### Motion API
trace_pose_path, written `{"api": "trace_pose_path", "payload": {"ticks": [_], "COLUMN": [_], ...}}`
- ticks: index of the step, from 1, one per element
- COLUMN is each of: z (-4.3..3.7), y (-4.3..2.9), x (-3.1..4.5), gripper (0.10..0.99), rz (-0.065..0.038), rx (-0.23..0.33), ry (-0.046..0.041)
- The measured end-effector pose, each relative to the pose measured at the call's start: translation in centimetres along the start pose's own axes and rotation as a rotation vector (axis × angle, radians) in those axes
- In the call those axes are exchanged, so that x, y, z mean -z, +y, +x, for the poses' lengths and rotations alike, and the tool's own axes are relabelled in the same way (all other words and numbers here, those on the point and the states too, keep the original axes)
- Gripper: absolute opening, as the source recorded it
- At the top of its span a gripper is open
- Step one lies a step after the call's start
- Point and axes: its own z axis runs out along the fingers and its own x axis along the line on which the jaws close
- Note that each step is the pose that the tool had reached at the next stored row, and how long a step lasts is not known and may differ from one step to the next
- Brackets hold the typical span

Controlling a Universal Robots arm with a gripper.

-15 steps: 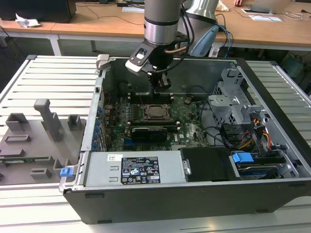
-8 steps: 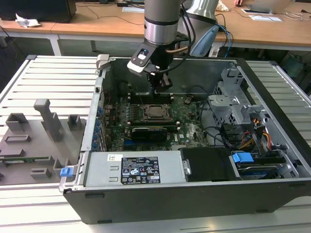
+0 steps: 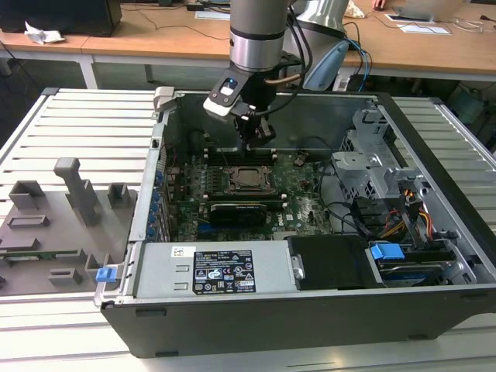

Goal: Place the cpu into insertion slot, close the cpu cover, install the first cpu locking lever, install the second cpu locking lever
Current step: 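Install the first cpu locking lever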

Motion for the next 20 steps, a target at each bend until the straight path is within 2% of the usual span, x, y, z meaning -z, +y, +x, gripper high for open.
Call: {"api": "trace_pose_path", "payload": {"ticks": [7, 14, 20], "z": [0.0, 0.01, 0.0], "y": [0.0, 0.0, 0.01], "x": [-0.05, -0.17, -0.18], "gripper": [0.106, 0.106, 0.106], "rz": [-0.002, -0.006, -0.008], "rx": [0.079, 0.247, 0.337], "ry": [0.0003, 0.001, 0.0014]}}
